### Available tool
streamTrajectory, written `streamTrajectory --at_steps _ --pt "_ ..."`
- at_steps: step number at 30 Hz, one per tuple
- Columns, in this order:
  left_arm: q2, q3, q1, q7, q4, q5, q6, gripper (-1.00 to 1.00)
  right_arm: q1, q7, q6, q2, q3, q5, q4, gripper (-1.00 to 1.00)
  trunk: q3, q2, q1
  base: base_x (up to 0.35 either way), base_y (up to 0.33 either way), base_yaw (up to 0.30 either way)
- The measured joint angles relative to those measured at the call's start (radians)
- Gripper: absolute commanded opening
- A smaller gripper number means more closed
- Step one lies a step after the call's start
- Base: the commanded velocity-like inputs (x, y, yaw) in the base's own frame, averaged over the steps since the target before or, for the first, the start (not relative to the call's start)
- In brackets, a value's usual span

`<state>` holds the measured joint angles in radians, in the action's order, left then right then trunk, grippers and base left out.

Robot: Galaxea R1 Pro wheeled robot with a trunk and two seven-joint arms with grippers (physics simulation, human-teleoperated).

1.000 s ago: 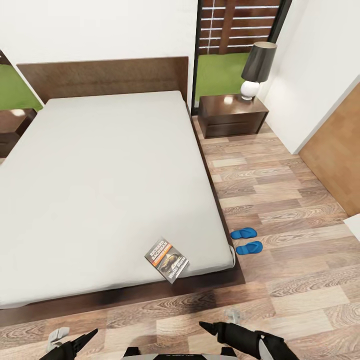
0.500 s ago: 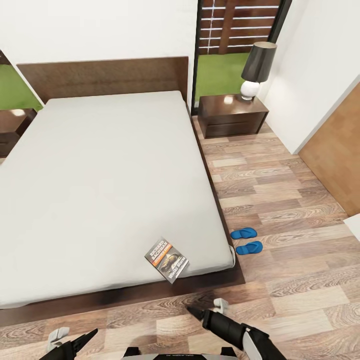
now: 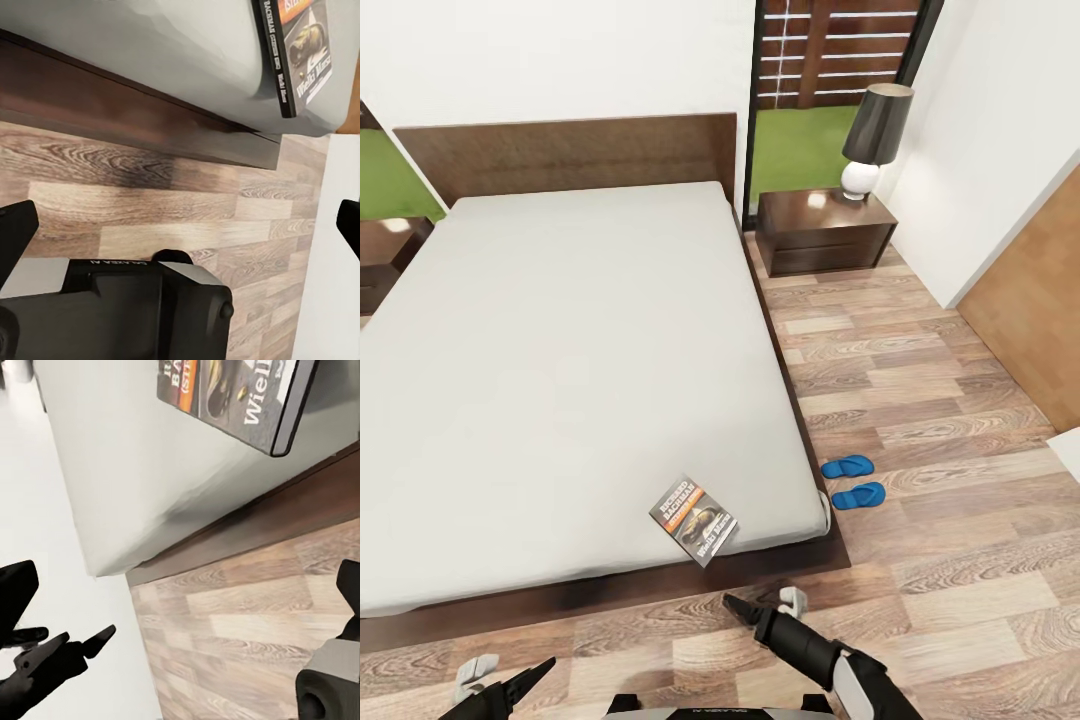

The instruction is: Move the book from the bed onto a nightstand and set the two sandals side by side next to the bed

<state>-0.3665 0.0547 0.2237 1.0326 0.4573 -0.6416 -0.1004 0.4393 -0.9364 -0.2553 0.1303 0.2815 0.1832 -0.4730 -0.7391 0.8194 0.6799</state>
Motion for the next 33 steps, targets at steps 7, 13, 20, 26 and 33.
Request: streamTrajectory --at_steps 7,13,20,26,33 --pt "0.0 0.0 0.0 0.0 0.0 0.0 0.0 1.0 -0.001 -0.086 -0.082 -0.004 -0.001 0.153 -0.025 1.0 0.0 0.0 0.0 0.0 0.0 0.0" --pt "0.0 -0.001 0.0 -0.001 0.0 0.0 0.0 1.0 -0.001 -0.224 -0.175 -0.005 0.001 0.186 -0.072 1.0 0.0 0.0 0.0 0.0 0.0 0.0" --pt "0.0 -0.002 0.0 -0.001 0.0 0.0 0.0 1.0 -0.001 -0.234 -0.185 -0.006 0.002 0.23 -0.079 1.0 0.0 0.0 0.0 0.0 0.0 0.0" --pt "0.001 -0.002 0.0 -0.002 0.0 0.001 -0.001 1.0 -0.001 -0.227 -0.184 -0.006 0.002 0.241 -0.077 1.0 0.0 0.0 0.0 0.0 0.0 0.0" --pt "0.003 -0.004 0.0 -0.004 0.0 0.002 0.002 1.0 -0.001 -0.222 -0.175 -0.006 0.002 0.236 -0.073 1.0 0.0 0.0 0.0 0.0 0.0 0.0"
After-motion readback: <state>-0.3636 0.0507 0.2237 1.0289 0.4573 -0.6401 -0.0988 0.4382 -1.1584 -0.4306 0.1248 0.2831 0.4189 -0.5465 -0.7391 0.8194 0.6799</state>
